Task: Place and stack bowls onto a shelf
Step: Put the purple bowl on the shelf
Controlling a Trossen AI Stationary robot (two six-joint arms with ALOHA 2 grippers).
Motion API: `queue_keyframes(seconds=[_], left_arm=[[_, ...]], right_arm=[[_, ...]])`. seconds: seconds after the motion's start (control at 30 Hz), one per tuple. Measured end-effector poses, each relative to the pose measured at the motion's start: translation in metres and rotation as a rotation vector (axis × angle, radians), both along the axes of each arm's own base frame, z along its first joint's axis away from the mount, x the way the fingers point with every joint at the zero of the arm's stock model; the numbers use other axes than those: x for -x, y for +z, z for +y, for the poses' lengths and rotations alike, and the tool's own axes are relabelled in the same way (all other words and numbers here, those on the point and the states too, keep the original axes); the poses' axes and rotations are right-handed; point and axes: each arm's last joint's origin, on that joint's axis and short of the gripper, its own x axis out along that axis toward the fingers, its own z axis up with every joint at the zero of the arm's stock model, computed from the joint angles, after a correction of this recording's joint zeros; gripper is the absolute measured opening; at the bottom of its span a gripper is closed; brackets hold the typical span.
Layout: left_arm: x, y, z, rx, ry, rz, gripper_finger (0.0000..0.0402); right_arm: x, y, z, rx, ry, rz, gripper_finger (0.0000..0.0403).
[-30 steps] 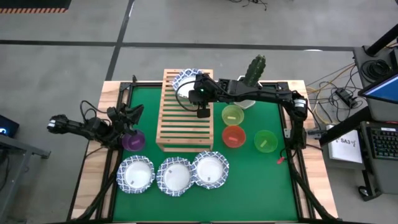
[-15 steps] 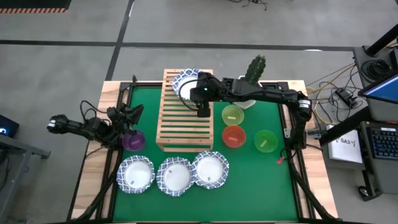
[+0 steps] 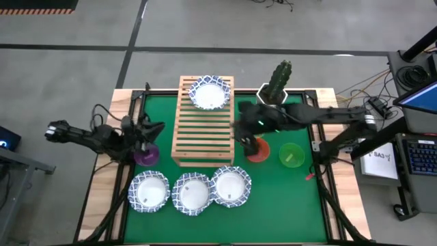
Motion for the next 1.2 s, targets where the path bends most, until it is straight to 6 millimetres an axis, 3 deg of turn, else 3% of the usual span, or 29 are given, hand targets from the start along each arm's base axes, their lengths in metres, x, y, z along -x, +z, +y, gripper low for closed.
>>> queue_keyframes(seconds=[0.2, 0.37, 0.47, 0.6, 0.87, 1.2], left_arm=[[-0.023, 0.030, -0.003, 0.158, 0.085, 0.423, 0.0040], [-0.021, 0.043, -0.003, 0.424, 0.251, 0.880, 0.0040], [-0.021, 0.042, -0.007, 0.555, 0.298, 1.187, 0.0040], [-0.030, 0.024, -0.017, 0.722, 0.267, 1.511, 0.0040], [-0.047, -0.024, -0.028, 0.872, 0.219, 1.734, 0.0040], [-0.037, -0.057, -0.024, 0.746, 0.157, 1.745, 0.0070]], right_arm=[[0.044, -0.022, 0.040, -0.031, 0.012, -0.065, 0.0180], [0.065, -0.034, 0.060, 0.023, -0.012, -0.107, 0.0180], [0.070, -0.039, 0.069, 0.024, 0.008, -0.105, 0.0180], [0.072, -0.046, 0.075, 0.014, 0.020, -0.101, 0.0180], [0.072, -0.060, 0.076, 0.019, 0.028, -0.083, 0.0180], [0.072, -0.059, 0.076, 0.023, 0.032, -0.084, 0.0180]])
